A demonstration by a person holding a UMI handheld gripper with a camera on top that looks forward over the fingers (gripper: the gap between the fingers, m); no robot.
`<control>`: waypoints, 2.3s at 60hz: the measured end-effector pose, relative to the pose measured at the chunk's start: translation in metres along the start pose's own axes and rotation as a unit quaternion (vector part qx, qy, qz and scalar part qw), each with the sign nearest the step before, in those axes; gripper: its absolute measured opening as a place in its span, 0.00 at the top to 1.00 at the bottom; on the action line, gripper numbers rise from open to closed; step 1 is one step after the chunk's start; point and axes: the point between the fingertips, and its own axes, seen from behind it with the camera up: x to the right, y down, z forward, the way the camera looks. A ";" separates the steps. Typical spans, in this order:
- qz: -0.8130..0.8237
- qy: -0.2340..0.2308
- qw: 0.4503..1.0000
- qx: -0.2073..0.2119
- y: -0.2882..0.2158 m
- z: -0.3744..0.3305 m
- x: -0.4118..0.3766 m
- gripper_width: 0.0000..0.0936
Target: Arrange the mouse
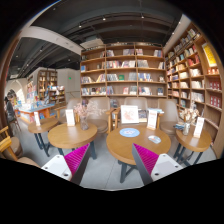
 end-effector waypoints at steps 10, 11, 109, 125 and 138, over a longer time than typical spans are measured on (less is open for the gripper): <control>-0.019 0.023 1.000 0.000 -0.005 -0.004 0.012 0.08; -0.019 0.025 0.999 0.000 -0.005 -0.002 0.014 0.08; 0.031 0.186 0.980 -0.056 0.093 0.169 0.287 0.09; 0.027 0.183 0.980 -0.075 0.114 0.220 0.301 0.09; 0.031 0.182 0.978 -0.097 0.124 0.267 0.317 0.09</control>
